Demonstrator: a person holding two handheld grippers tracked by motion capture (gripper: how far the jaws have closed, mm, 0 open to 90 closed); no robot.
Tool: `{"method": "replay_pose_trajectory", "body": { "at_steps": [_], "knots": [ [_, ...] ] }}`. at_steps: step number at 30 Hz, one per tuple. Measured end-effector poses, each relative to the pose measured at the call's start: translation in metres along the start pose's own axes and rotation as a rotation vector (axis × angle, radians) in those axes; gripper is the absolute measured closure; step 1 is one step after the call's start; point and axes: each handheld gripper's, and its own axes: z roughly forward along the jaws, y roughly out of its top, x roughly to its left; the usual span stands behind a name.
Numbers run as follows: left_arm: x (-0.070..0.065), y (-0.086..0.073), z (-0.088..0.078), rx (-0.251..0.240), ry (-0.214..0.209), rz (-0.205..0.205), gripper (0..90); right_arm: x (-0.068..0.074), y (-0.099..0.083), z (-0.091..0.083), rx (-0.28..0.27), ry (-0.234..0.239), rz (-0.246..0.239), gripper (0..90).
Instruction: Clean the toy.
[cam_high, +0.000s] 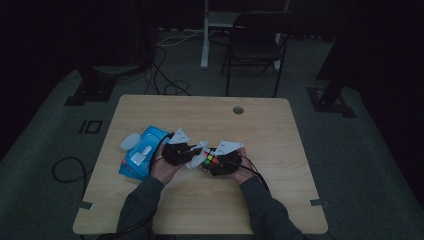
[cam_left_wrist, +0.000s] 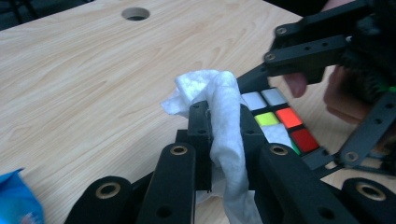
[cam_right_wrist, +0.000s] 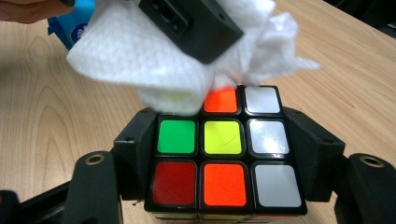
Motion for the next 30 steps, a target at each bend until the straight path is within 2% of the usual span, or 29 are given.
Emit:
{"method": "replay_pose_trajectory", "body": {
  "at_steps": [5, 16, 30],
  "knots": [
    [0.005, -0.004, 0.000, 0.006, 0.010, -0.019, 82.3, 0.000, 0.000, -0.001, -0.005, -0.002, 0.003, 34.4],
    [0.004, -0.007, 0.009, 0.016, 0.000, -0.025, 82.3, 0.002, 0.001, 0.000, -0.011, 0.008, 0.001, 34.3],
    [0.006, -0.020, 0.026, 0.097, -0.002, -0.018, 82.3, 0.001, 0.001, -0.003, -0.021, 0.007, -0.005, 34.4]
  ]
}}
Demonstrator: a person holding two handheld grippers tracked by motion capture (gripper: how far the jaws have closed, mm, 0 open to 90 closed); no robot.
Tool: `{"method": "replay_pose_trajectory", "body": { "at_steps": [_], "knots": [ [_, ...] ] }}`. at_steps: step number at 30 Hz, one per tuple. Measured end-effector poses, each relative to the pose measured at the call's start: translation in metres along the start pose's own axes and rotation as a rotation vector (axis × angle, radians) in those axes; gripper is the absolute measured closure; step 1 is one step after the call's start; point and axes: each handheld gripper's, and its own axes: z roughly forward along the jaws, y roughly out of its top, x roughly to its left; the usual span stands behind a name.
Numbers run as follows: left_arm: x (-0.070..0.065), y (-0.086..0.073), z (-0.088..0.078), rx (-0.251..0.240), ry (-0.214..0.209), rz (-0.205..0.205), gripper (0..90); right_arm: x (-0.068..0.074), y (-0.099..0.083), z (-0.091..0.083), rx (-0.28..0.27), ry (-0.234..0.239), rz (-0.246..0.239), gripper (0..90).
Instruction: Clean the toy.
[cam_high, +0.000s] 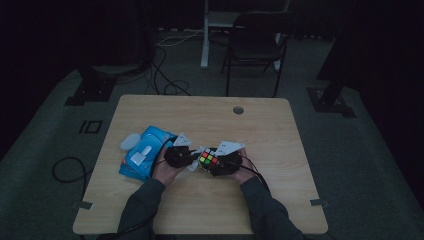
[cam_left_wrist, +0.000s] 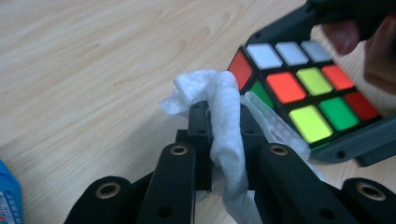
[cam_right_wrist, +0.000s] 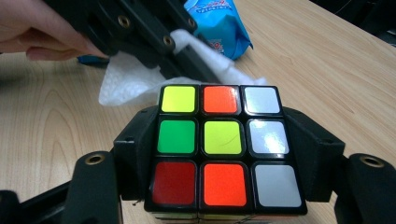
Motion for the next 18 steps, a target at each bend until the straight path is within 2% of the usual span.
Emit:
{"method": "replay_pose_trajectory", "body": {
  "at_steps": [6, 18],
  "knots": [
    [0.0023, -0.0064, 0.0078, 0.033, -0.001, -0.009, 82.3, -0.0005, 0.0007, -0.0015, -0.004, -0.003, 0.002, 34.4],
    [0.0025, -0.0041, 0.0054, 0.020, -0.002, -0.013, 82.3, -0.0007, 0.0009, -0.0011, -0.003, 0.001, 0.001, 34.4]
  ]
}}
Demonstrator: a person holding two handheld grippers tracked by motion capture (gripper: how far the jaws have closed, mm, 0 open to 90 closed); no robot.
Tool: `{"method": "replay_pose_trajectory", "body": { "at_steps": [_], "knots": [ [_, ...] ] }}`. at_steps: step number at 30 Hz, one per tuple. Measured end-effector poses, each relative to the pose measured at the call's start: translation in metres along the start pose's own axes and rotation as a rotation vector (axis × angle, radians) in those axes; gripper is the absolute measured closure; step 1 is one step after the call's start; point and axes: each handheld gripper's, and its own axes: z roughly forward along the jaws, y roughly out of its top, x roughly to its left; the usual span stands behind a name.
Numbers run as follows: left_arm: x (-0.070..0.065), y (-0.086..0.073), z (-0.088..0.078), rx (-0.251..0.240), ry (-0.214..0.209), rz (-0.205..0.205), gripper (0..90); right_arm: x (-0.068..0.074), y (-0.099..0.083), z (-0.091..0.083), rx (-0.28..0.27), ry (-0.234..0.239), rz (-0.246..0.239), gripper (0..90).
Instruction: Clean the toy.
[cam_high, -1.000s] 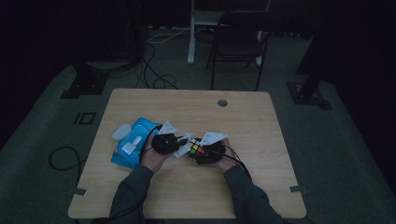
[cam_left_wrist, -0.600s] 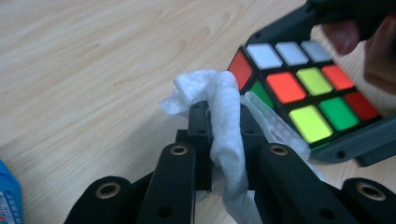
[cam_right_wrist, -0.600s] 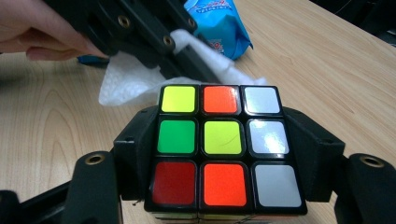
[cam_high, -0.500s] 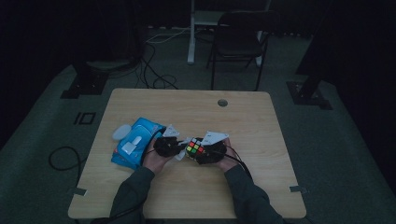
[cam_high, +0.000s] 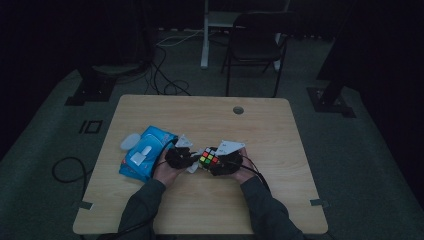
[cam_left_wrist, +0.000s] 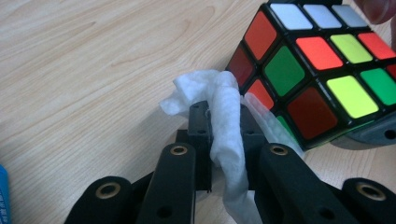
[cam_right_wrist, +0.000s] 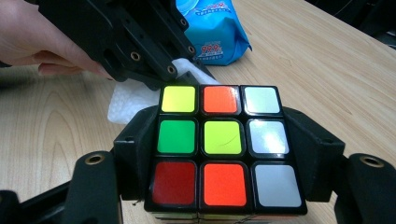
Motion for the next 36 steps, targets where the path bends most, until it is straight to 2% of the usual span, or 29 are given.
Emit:
{"method": "replay_pose_trajectory", "body": {
  "at_steps": [12, 17, 27, 36],
  "knots": [
    [-0.005, 0.012, -0.018, -0.088, -0.025, 0.000, 82.3, 0.001, -0.002, 0.002, 0.009, 0.004, -0.001, 34.4],
    [-0.007, 0.014, -0.021, -0.105, -0.024, 0.009, 82.3, 0.002, -0.003, 0.003, 0.009, 0.004, 0.000, 34.4],
    [-0.006, 0.011, -0.017, -0.104, -0.026, -0.001, 82.3, 0.002, -0.003, 0.003, 0.010, 0.002, -0.003, 34.3],
    [-0.004, 0.005, -0.009, -0.075, -0.022, -0.005, 82.3, 0.001, -0.003, 0.001, 0.009, -0.001, 0.000, 34.4]
  ]
}}
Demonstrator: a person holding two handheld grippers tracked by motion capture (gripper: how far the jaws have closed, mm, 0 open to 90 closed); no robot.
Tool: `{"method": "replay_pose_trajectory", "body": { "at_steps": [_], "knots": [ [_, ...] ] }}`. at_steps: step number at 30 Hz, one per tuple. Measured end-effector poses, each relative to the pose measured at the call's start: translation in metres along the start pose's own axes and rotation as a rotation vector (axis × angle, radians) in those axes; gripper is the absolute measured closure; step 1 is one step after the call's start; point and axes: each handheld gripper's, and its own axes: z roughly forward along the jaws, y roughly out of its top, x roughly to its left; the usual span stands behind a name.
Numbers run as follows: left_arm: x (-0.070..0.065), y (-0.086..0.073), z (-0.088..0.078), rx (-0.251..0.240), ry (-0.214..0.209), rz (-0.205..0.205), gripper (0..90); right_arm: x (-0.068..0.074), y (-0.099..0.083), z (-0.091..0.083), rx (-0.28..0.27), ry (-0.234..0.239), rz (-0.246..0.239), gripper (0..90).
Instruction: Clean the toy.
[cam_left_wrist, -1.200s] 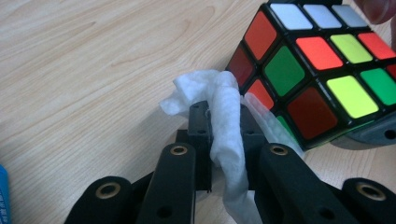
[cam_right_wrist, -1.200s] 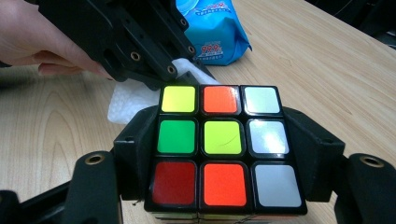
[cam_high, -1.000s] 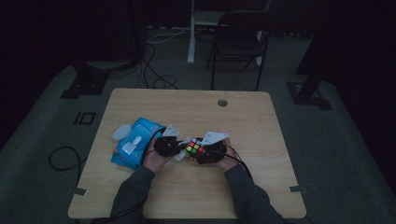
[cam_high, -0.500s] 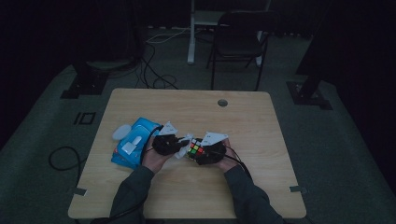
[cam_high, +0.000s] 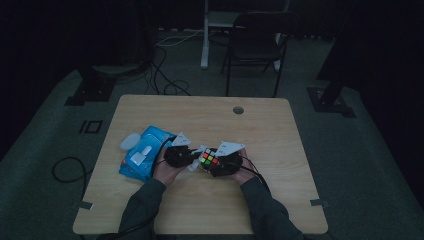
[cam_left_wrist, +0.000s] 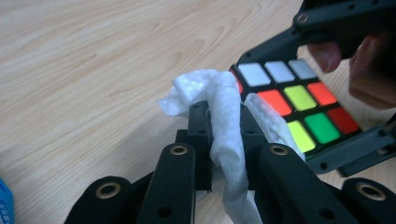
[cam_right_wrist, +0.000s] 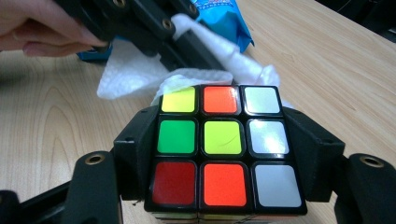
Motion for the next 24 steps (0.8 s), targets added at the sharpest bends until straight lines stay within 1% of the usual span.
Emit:
{"method": "replay_pose_trajectory", "body": {
  "at_steps": [13, 18, 24],
  "knots": [
    [0.003, -0.011, 0.012, 0.058, 0.003, -0.005, 82.3, -0.002, 0.001, -0.003, -0.004, -0.006, 0.001, 34.4],
    [0.003, -0.011, 0.012, 0.062, 0.003, -0.004, 82.3, -0.002, 0.001, -0.003, -0.005, -0.007, 0.002, 34.4],
    [0.005, -0.009, 0.009, 0.051, 0.007, -0.004, 82.3, -0.001, 0.001, -0.003, -0.004, -0.003, -0.002, 34.4]
  ]
}}
